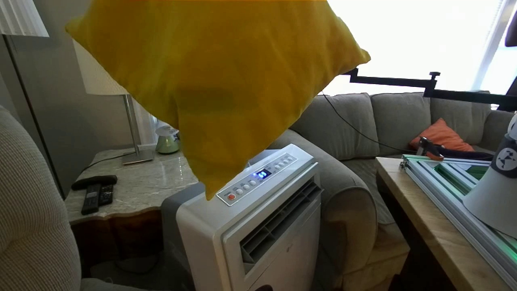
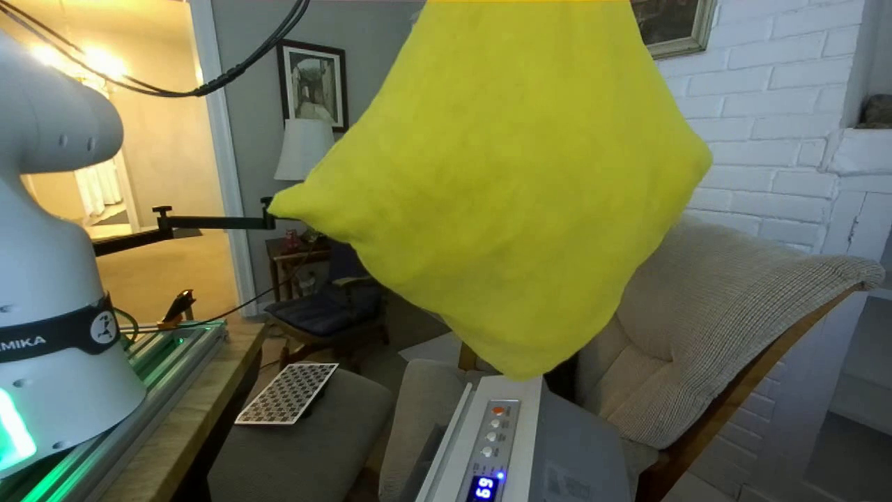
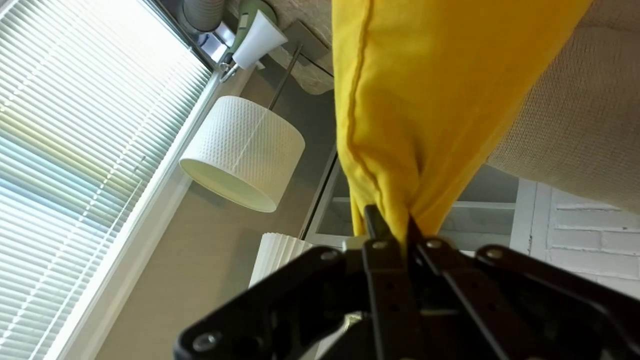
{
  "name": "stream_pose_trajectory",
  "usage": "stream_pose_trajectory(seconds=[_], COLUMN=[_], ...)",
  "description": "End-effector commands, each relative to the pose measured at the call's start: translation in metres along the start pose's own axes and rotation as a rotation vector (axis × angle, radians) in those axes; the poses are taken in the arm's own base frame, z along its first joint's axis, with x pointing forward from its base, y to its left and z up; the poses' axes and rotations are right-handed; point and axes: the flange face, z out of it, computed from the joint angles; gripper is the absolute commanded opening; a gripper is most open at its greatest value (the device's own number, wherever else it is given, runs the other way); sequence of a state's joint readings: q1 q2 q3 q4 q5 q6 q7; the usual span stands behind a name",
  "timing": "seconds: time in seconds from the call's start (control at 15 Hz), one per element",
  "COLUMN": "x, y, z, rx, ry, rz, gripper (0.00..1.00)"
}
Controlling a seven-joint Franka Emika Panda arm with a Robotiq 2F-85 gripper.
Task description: Press the button on the machine and place the pillow on top of it
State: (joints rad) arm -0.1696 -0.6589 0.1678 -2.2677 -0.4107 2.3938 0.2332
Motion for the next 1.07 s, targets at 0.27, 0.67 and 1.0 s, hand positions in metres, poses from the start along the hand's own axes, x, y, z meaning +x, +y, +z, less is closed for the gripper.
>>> stream_pose_trajectory(seconds=[0.27,0.67,1.0], x=[-0.024,-0.047,-0.074], y=[-0.001,-0.018,0.000], z=[-0.020,-0.008,0.020], rx=[0.114,0.185,0.149], ry=[-0.056,-0.127,-0.178], rz=[0.044,0.060,0.116], gripper=[0.02,0.02,0.02])
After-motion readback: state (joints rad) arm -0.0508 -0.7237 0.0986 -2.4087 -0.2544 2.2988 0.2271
